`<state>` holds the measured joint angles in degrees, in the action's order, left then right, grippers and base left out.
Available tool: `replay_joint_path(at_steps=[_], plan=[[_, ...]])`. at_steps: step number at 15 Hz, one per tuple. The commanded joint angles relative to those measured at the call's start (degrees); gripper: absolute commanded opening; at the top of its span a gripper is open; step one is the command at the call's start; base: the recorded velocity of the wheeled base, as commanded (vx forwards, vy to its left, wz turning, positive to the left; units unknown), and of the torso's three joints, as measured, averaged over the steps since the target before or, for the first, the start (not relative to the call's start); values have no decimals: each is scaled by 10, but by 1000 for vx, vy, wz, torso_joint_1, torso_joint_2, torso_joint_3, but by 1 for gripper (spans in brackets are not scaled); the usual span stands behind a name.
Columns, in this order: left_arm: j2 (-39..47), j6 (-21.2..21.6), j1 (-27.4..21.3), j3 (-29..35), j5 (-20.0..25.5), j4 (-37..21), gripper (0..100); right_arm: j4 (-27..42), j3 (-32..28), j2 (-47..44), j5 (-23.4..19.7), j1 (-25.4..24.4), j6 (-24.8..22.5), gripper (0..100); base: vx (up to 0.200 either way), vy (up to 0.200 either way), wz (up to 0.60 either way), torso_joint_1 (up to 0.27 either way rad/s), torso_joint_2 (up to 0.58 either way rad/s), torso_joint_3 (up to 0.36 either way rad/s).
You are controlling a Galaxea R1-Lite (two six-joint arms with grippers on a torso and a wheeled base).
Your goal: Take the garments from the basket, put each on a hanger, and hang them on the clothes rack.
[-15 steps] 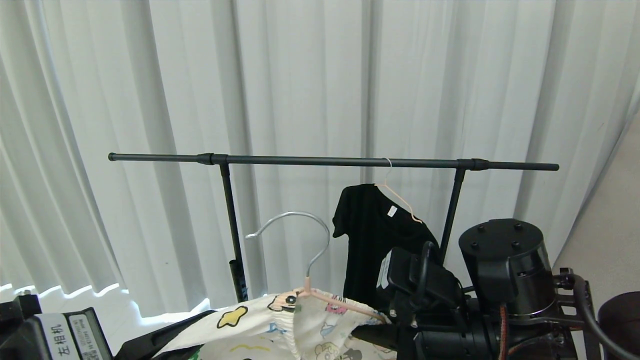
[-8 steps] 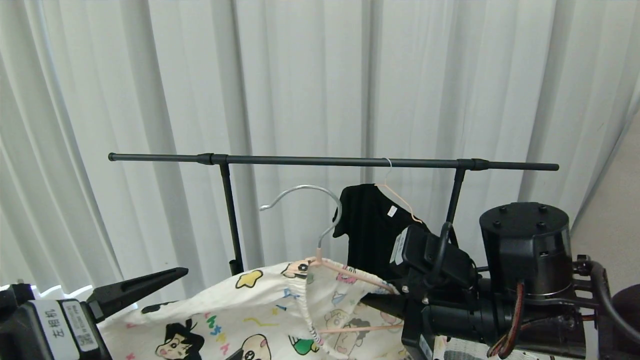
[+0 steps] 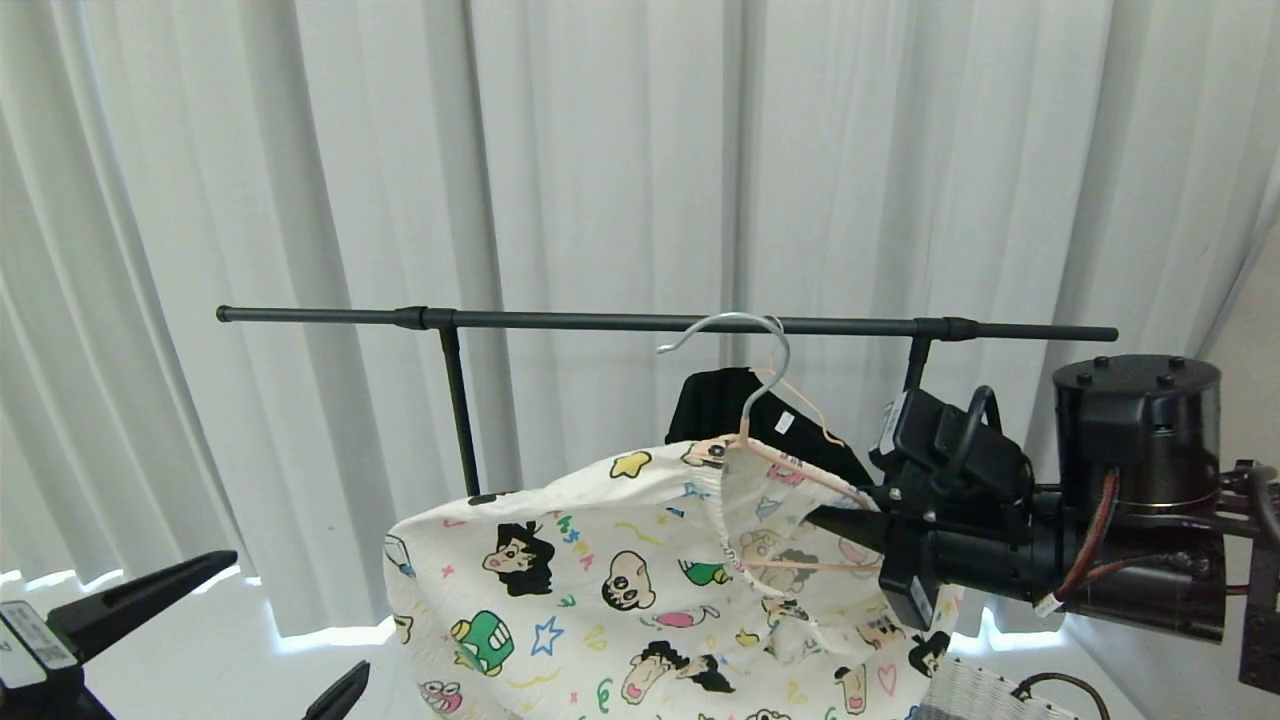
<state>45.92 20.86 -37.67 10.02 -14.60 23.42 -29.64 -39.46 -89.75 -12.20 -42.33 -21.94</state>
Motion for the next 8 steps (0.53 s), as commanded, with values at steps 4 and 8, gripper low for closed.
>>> replay_joint_path(at_steps=[4, 8], plan=[[69, -15, 122, -55, 81, 0, 100, 71, -14, 60, -1, 8, -4, 0, 0, 0, 0, 0, 0, 0], [144, -52, 158, -4, 187, 0, 100, 146, -43, 107, -5, 1, -13, 0, 0, 0, 0, 0, 0, 0]])
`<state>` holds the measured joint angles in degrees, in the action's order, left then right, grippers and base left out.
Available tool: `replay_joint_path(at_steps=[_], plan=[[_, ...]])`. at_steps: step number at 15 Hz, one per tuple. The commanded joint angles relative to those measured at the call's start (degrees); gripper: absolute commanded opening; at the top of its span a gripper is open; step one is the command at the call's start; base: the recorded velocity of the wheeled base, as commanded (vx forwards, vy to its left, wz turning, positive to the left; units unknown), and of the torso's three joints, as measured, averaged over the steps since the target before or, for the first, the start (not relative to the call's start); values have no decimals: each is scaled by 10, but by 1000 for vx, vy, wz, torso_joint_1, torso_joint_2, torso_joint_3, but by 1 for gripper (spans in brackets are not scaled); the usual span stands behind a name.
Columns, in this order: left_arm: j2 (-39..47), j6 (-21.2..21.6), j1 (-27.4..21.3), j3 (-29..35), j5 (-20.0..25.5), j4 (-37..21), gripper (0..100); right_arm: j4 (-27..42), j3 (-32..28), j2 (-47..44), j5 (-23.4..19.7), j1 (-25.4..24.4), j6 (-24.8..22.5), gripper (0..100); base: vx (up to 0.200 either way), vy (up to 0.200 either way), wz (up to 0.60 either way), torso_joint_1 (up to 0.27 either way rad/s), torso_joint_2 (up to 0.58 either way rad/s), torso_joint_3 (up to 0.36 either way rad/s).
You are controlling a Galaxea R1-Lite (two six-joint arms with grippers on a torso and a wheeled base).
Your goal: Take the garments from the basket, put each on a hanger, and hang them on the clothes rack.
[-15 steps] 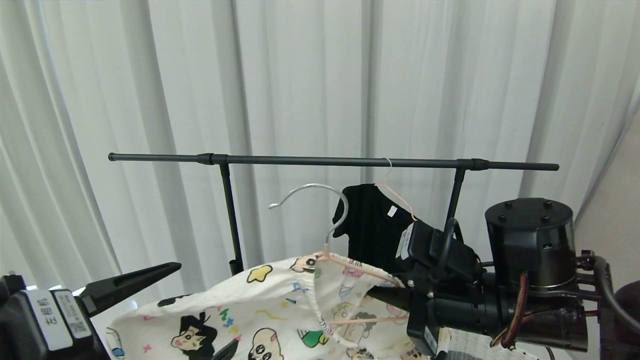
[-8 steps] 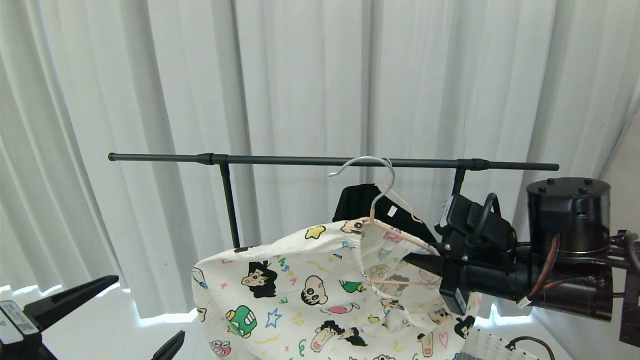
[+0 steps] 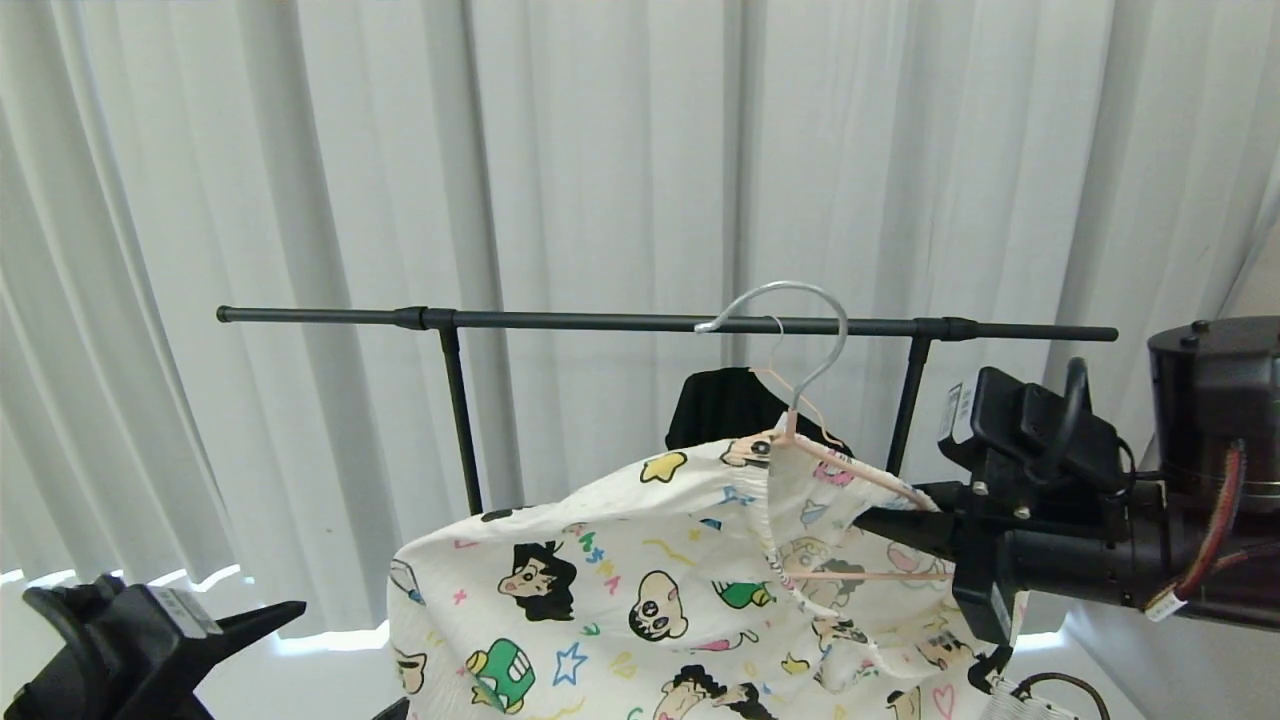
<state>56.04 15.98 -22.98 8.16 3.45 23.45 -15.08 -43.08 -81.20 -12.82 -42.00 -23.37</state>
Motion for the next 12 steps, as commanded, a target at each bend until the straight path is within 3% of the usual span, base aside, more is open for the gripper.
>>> replay_joint_path(at_steps=[1, 5, 6, 9, 12], plan=[[66, -2, 19, 19, 14, 0, 100, 12, -10, 31, -13, -4, -17, 0, 0, 0, 0, 0, 0, 0], [86, -4, 18, 23, 28, 1, 100, 26, -10, 39, -28, -13, -41, 0, 0, 0, 0, 0, 0, 0], [86, -4, 18, 24, 31, 0, 0, 26, -10, 39, -28, -16, -41, 0, 0, 0, 0, 0, 0, 0], [87, -7, 27, 20, 27, 1, 0, 26, -8, 40, -26, -13, -41, 0, 0, 0, 0, 0, 0, 0], [96, -3, 95, 10, 23, 0, 0, 27, -7, 40, -25, 12, -40, 0, 0, 0, 0, 0, 0, 0]])
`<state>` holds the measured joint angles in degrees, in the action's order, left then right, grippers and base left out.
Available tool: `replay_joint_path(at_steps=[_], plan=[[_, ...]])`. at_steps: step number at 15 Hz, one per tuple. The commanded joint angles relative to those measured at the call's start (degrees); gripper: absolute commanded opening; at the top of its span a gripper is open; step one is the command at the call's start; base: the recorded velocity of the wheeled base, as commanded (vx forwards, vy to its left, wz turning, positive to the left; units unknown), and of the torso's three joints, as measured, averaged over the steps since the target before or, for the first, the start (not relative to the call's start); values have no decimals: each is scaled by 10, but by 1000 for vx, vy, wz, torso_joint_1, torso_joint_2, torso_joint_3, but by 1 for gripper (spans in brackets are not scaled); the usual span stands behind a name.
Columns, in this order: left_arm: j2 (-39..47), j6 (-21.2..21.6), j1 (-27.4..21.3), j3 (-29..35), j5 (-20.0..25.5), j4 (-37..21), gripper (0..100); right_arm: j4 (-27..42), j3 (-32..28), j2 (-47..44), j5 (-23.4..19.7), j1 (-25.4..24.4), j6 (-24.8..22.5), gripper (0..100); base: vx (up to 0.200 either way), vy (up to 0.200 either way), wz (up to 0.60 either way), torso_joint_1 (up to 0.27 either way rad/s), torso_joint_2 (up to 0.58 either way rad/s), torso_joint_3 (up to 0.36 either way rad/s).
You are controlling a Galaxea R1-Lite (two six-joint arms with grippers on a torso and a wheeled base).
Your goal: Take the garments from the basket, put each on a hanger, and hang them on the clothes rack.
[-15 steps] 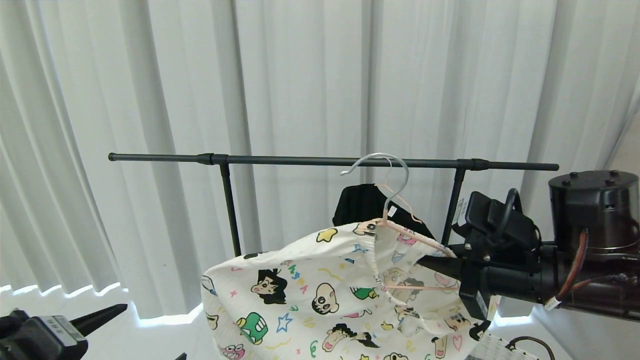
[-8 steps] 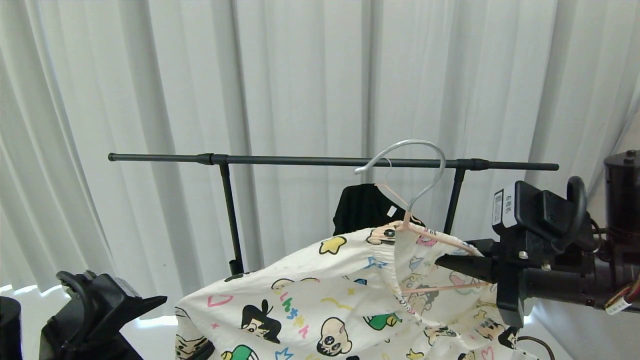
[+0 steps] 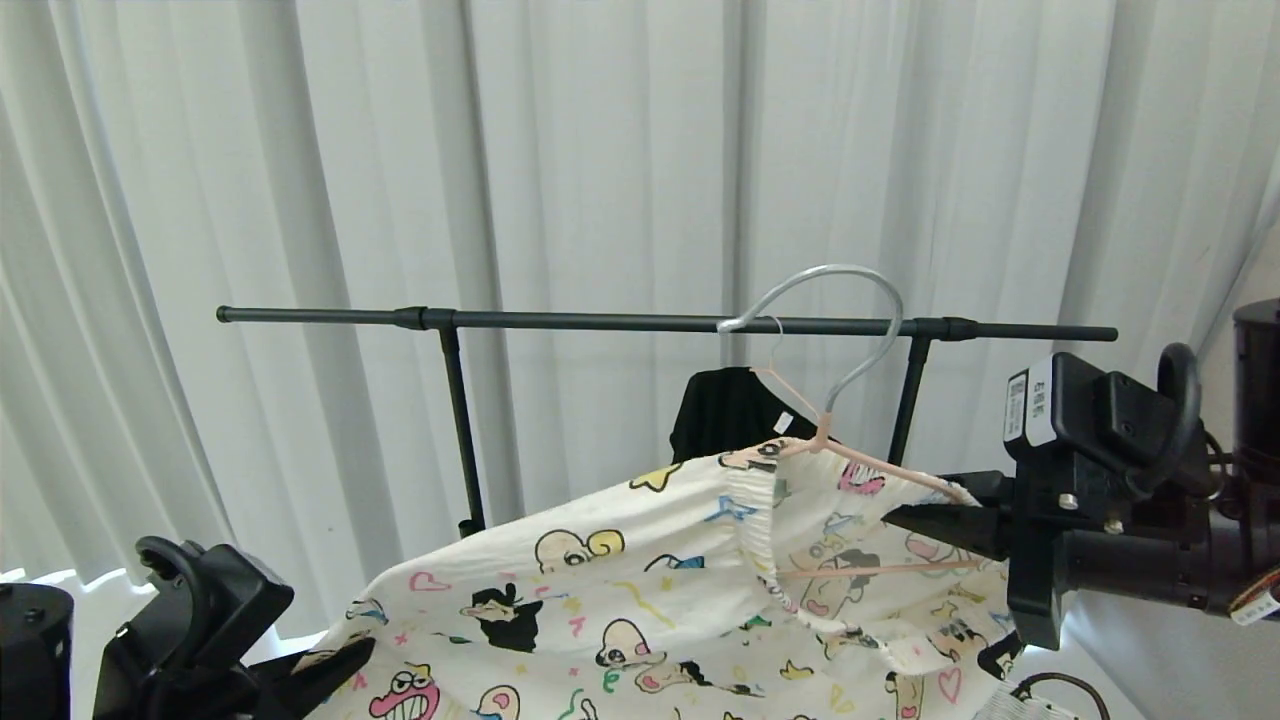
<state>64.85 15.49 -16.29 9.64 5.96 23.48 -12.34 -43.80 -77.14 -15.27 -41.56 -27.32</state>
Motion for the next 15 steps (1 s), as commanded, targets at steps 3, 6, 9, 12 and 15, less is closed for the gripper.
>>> replay_joint_path(at_steps=[3, 6, 9, 12, 15], plan=[[12, 2, 71, -22, -39, 1, 0, -1, -1, 8, -1, 30, 15, 0, 0, 0, 0, 0, 0, 0], [2, 4, 66, -29, -49, 1, 0, -1, -1, 16, 0, 31, 42, 0, 0, 0, 0, 0, 0, 0], [-12, 8, 47, -19, -50, 3, 0, -1, 1, 16, 0, 30, 42, 0, 0, 0, 0, 0, 0, 0], [-36, 25, 47, -19, -51, 2, 100, 2, 2, 14, 2, 31, 42, 0, 0, 0, 0, 0, 0, 0], [-94, -7, 46, -26, -25, 3, 100, 28, 6, 18, 24, 63, 42, 0, 0, 0, 0, 0, 0, 0]])
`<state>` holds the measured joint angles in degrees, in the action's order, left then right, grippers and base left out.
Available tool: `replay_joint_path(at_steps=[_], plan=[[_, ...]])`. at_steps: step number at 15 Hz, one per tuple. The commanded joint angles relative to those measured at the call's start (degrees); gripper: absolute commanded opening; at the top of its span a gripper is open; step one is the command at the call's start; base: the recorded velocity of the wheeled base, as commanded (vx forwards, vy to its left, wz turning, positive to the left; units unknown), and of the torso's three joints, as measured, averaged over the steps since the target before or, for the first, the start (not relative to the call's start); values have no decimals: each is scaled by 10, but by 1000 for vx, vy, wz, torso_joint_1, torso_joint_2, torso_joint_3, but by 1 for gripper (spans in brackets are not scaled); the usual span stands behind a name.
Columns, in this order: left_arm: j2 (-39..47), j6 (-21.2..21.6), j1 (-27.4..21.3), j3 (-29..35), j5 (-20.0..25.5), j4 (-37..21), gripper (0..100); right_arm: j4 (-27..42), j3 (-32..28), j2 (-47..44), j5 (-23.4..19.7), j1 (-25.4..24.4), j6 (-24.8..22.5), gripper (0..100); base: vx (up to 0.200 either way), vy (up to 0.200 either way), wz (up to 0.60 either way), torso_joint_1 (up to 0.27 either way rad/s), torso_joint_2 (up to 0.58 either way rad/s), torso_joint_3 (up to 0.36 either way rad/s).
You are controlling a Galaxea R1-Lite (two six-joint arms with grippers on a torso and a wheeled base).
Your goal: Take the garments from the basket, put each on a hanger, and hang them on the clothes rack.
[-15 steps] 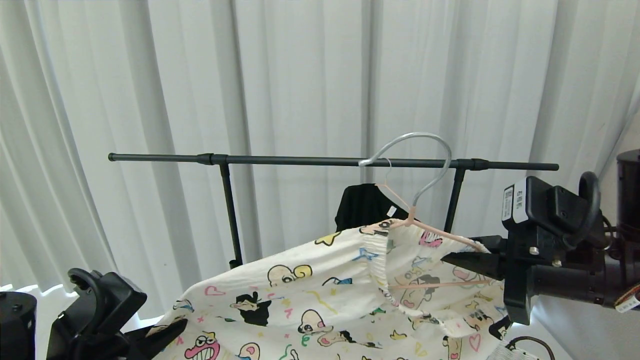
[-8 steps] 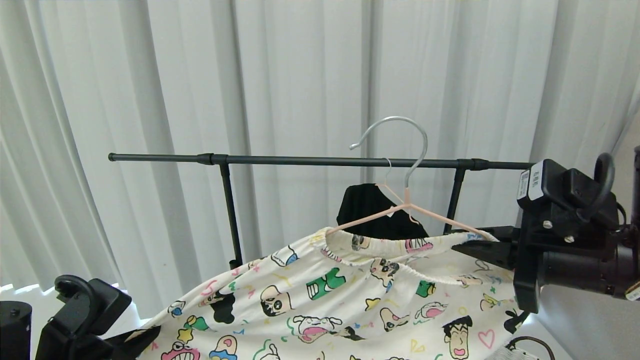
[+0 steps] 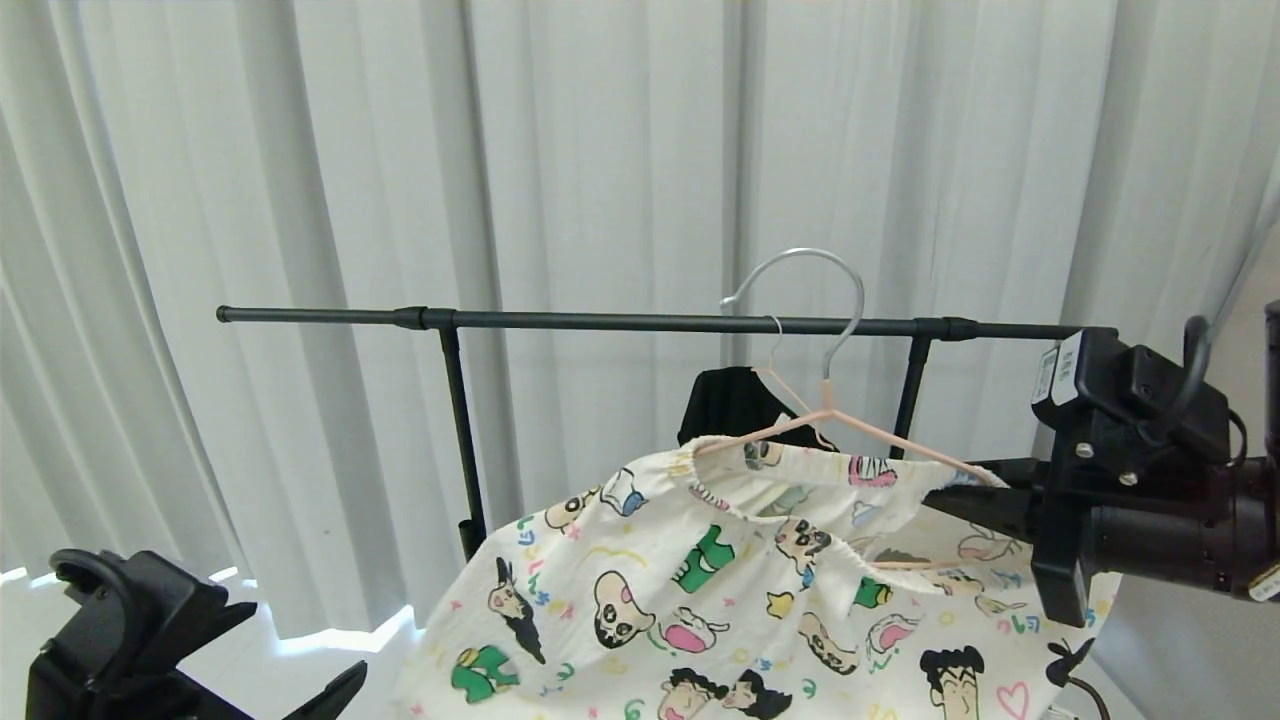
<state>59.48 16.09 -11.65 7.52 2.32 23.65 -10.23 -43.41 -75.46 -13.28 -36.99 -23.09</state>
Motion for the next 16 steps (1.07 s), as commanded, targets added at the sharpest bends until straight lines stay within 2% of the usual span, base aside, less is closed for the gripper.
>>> replay_joint_path(at_steps=[1, 2, 3, 6, 7, 9, 10, 12, 16], plan=[[-59, -31, 0, -6, 24, 0, 100, 12, 7, 5, 4, 31, 0, 0, 0, 0, 0, 0, 0, 0], [-80, -54, 1, -8, 30, 0, 100, 26, 16, 13, 5, 46, 0, 0, 0, 0, 0, 0, 0, 0], [-88, -59, 3, -17, 29, 0, 100, 43, 25, 21, 11, 49, 0, 0, 0, 0, 0, 0, 0, 0], [-110, -57, 8, -18, 23, 0, 100, 70, 59, 35, 98, 50, 2, 0, 0, 0, 0, 0, 0, 0], [-101, -50, 22, -8, -5, -2, 100, 72, 76, 35, 149, 50, 24, 0, 0, 0, 0, 0, 0, 0], [-62, -36, 38, 6, -60, -2, 100, 87, 89, 35, 213, 51, 73, 0, 0, 0, 0, 0, 0, 0], [-44, -34, 40, 9, -93, -2, 100, 116, 87, 36, 240, 52, 99, 0, 0, 0, 0, 0, 0, 0], [-22, -14, 40, 13, -130, -1, 100, 156, 87, 41, 270, 54, 148, 0, 0, 0, 0, 0, 0, 0], [-20, 35, 40, 15, -137, -1, 100, 190, 89, 51, 280, 56, 205, 0, 0, 0, 0, 0, 0, 0]])
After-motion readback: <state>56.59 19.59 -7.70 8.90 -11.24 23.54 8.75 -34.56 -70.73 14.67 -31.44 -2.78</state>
